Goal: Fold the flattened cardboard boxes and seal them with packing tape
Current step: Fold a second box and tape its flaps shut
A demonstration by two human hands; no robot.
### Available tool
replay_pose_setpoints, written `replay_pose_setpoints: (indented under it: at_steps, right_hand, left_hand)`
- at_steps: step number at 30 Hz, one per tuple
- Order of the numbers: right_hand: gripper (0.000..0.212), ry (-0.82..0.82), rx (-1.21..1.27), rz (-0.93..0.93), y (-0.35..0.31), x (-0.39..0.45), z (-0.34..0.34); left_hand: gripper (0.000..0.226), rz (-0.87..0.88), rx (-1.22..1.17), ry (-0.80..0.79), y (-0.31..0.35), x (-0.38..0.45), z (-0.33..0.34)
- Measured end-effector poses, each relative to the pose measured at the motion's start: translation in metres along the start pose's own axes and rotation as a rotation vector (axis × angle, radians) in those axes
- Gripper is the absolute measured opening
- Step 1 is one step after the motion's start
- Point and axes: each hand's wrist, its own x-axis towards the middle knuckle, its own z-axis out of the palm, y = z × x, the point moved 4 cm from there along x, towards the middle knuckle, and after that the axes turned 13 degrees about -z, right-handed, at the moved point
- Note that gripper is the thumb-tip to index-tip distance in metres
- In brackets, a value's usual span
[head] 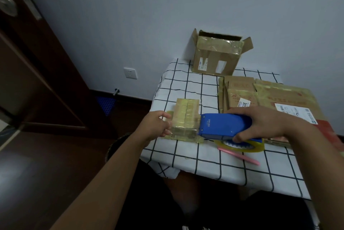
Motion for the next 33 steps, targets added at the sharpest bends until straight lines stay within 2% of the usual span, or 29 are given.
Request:
replay_pose_setpoints:
  at_steps: [3, 5, 8, 17, 25, 33]
  right_hand:
    - [0.080, -0.005, -0.007, 0.005, 0.005, 0.000, -0.001]
    - [0.075, -0.011, 0.014, 0.005, 0.007, 0.001, 0.000]
    - [0.068, 0.001, 0.029, 0.005, 0.010, 0.002, 0.004]
    - [0.065, 0.062, -0.078, 0.051, 0.003, 0.006, 0.009]
    - [0.064, 0.080, -0.123, 0.012, -0.006, 0.012, 0.006]
    - [0.065, 0.031, -0.130, 0.012, -0.006, 0.021, 0.007]
  left_hand:
    - [0.002, 0.038, 0.059, 0.078, -0.001, 0.005, 0.000]
    - [0.012, 0.045, 0.067, 0.114, -0.002, 0.007, -0.002]
    - [0.014, 0.024, 0.026, 0.094, -0.003, 0.007, -0.003]
    - [0.007, -0.005, -0.071, 0.066, -0.004, 0.012, 0.007]
    - [0.022, 0.024, -0.004, 0.158, -0.005, 0.018, 0.004]
    - [0.028, -0.007, 0.009, 0.159, -0.014, 0.023, 0.007]
